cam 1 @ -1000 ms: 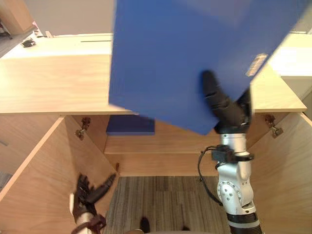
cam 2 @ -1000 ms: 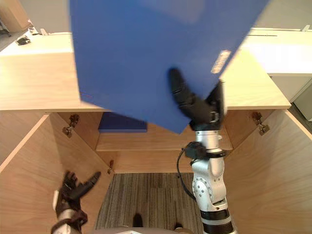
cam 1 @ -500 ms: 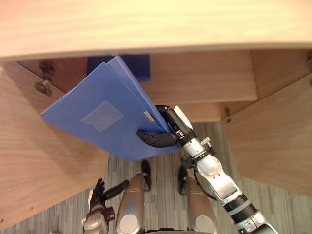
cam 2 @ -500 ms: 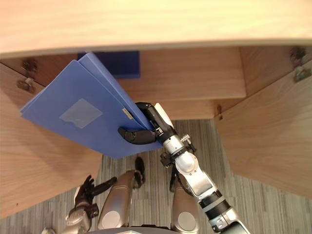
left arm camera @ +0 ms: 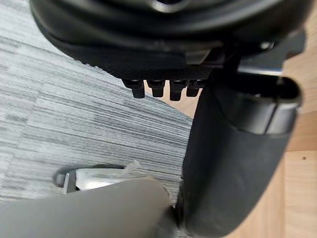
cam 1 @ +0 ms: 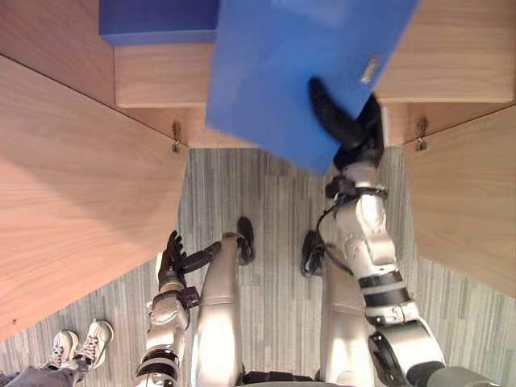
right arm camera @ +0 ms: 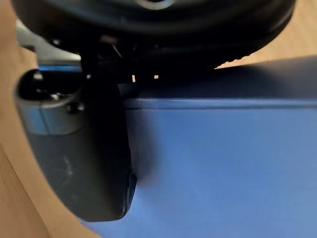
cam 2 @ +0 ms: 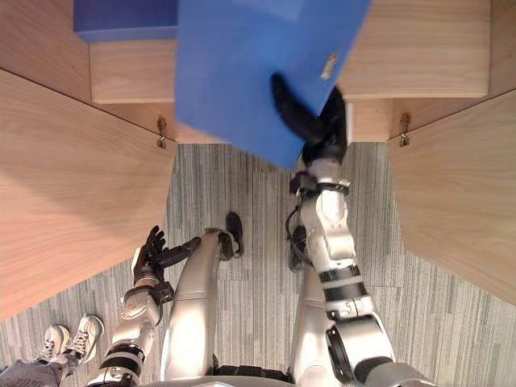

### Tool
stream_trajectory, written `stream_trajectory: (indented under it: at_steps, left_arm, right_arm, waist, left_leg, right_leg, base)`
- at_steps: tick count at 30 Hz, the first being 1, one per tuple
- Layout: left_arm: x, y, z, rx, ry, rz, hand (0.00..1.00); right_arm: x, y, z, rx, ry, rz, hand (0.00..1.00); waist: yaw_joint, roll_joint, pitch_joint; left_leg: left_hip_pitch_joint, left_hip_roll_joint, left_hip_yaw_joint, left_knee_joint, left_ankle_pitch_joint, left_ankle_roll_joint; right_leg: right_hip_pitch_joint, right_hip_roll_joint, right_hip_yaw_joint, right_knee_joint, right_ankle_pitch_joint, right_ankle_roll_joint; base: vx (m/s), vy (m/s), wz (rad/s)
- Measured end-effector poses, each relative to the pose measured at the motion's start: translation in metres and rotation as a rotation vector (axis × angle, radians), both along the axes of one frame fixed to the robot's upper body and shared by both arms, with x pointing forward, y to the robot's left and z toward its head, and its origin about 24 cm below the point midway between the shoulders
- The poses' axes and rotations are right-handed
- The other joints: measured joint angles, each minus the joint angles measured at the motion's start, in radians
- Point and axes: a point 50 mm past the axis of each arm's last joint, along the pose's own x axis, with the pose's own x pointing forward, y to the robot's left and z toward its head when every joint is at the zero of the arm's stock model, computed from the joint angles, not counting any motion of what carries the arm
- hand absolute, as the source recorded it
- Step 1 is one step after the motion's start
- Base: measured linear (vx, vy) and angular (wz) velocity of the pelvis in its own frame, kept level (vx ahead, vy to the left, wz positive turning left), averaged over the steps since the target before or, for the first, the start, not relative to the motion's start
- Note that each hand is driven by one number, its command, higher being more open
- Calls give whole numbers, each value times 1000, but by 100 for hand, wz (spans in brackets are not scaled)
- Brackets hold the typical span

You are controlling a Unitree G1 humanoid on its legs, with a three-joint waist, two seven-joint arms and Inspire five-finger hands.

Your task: Walk over to the cabinet, pick up the folder, carry it to the office cabinet, place the folder inside the office cabinet, then close the office cabinet door

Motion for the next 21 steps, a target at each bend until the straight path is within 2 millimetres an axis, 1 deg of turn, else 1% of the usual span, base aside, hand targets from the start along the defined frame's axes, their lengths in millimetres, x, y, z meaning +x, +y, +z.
stream_trajectory:
  at_steps: [3, 5, 8, 9, 11, 13, 14, 17, 21]
  left_arm:
    - [3, -2, 3, -13, -17, 25, 100]
    - [4, -2, 5, -11, -20, 37, 100]
    - [6, -3, 6, -9, -24, 49, 100]
    - [7, -3, 7, -11, -28, 56, 100]
    - [8, -4, 7, -30, -32, 71, 100]
    - [10, -10, 9, -50, -45, 77, 100]
    - [11, -13, 10, -57, -49, 77, 100]
    - [13, -15, 12, -50, -56, 63, 100]
    - [12, -14, 10, -49, -48, 73, 100]
  right_arm:
    - [13, -13, 12, 135, 18, -65, 0]
    - [21, -20, 16, 228, 53, -92, 0]
    - [32, -23, 21, 325, 95, -103, 0]
    - [34, -24, 24, 368, 106, -107, 100]
    - [35, -23, 26, 448, 110, -95, 100]
    - [39, -20, 31, 550, 127, -75, 100]
    - [40, -20, 32, 574, 132, -72, 100]
    - [44, -21, 40, 675, 140, -58, 100]
    - [45, -20, 47, 694, 130, -58, 100]
  waist:
    - [3, 0, 0]
    - [4, 0, 0]
    - [8, 0, 0]
    - [10, 0, 0]
    - [7, -1, -2]
    - [2, 0, -2]
    - [2, 0, -3]
    - [3, 0, -4]
    - [2, 1, -6]
  left_leg:
    - [-13, 2, -3, 4, 0, 0]
    - [-18, 4, -4, 5, -1, -1]
    - [-23, 9, -4, 6, -1, -2]
    - [-27, 11, -7, 5, -1, -2]
    - [-27, 13, -9, 5, -1, -1]
    - [-27, 14, -9, 4, 1, 0]
    - [-27, 14, -9, 2, 2, 0]
    - [-28, 13, -9, -27, 18, -9]
    - [-29, 14, -9, -59, 48, -8]
  right_leg:
    - [-10, 1, -5, 0, 0, 0]
    - [-12, 1, -8, -1, 0, 0]
    - [-14, 5, -11, -7, 0, 0]
    - [-14, 7, -14, -10, 0, -1]
    - [-14, 8, -17, -12, 1, -1]
    - [-14, 8, -18, -13, 4, -4]
    - [-14, 8, -19, -14, 6, -5]
    - [-14, 2, -34, -35, 22, -12]
    - [-14, -3, -51, -53, 37, -23]
  base:
    - [-42, -32, 1]
    - [-30, -36, 0]
    - [-18, -37, -1]
    - [-18, -41, -1]
    - [-24, -40, -1]
    - [-61, -42, -1]
    - [-93, -50, 1]
    - [-84, -58, 6]
    - [-69, -63, 9]
